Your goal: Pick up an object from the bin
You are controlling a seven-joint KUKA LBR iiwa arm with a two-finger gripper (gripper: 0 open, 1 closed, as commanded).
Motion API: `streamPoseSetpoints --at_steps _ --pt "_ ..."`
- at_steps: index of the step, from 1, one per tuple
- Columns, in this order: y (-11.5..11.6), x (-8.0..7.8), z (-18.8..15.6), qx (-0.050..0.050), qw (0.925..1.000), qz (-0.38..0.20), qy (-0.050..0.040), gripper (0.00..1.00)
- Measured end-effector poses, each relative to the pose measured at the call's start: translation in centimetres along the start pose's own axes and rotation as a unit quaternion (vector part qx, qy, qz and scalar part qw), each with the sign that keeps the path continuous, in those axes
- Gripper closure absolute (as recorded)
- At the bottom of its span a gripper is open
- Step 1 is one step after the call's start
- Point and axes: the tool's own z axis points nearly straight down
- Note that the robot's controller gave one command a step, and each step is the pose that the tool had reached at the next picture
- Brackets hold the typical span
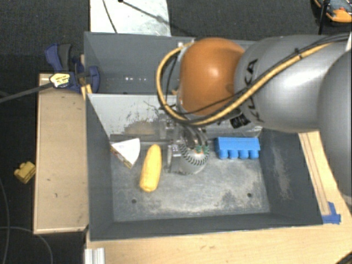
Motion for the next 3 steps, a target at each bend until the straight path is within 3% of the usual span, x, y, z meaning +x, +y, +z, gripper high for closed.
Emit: streamPoseSetpoints --at_steps 1,2,3 --pt "1.6 0.1 2.3 0.0 0.9973 0.074 0.0035 0.0" --pt "1.5 0.1 2.4 0.001 0.9956 0.094 0.0034 0.0" --pt "-0.6 3.0 7.4 0.0 0.9941 0.108 -0.0003 0.0"
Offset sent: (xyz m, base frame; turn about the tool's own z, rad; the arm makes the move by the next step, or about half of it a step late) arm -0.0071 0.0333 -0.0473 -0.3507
